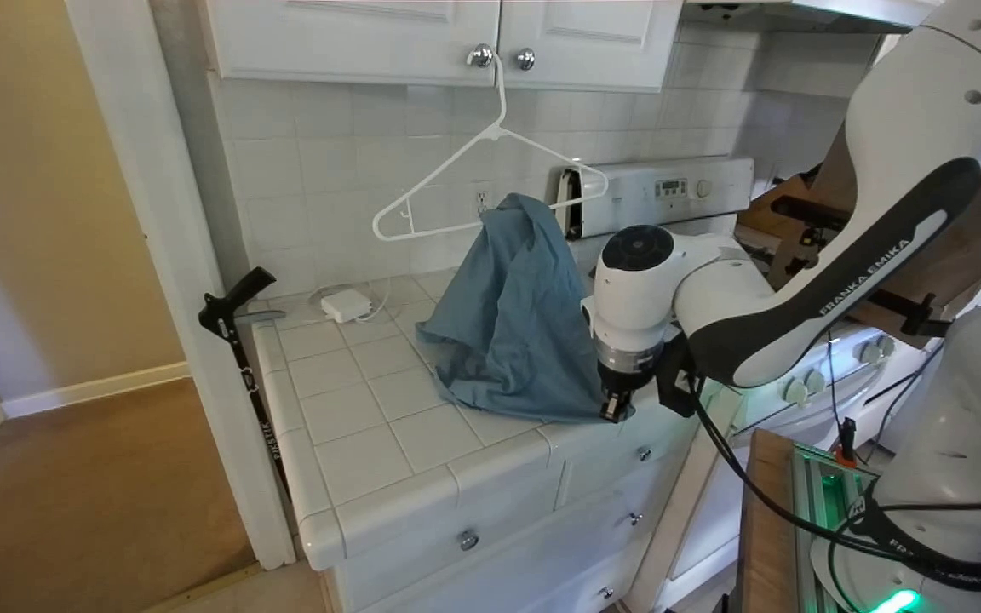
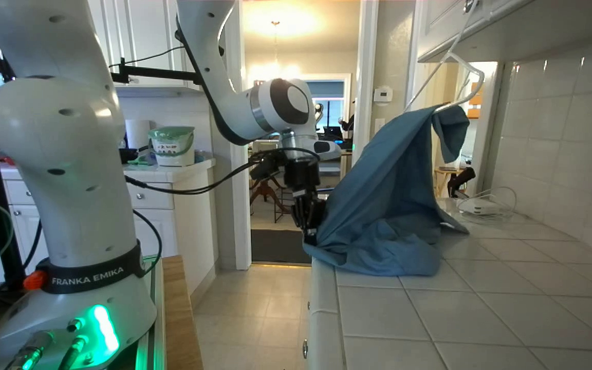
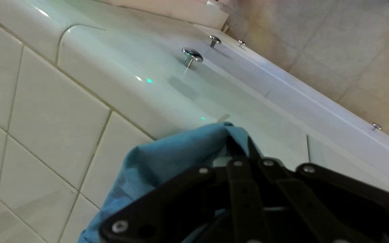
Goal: Move the blue object to the counter
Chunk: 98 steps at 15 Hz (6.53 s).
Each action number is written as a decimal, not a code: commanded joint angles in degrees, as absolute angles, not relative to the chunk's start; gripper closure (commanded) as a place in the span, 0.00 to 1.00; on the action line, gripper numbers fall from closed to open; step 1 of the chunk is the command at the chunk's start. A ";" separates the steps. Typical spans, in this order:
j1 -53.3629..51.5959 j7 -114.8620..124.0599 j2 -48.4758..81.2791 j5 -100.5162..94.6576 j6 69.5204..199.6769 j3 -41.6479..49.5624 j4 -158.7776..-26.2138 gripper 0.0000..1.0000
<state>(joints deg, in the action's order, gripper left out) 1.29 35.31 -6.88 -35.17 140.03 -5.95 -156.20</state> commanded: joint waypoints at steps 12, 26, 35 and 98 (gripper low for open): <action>0.55 31.63 -3.80 -30.39 139.58 -4.17 -157.41 0.99; 0.48 20.58 -8.98 -17.58 136.25 -2.38 -156.79 0.99; 11.09 26.30 -16.56 -22.62 145.29 -0.22 -144.53 0.99; 10.51 45.05 -11.02 -33.13 155.03 3.43 -145.97 0.00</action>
<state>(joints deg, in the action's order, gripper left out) 14.68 55.51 -4.58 -43.94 164.85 3.18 -145.68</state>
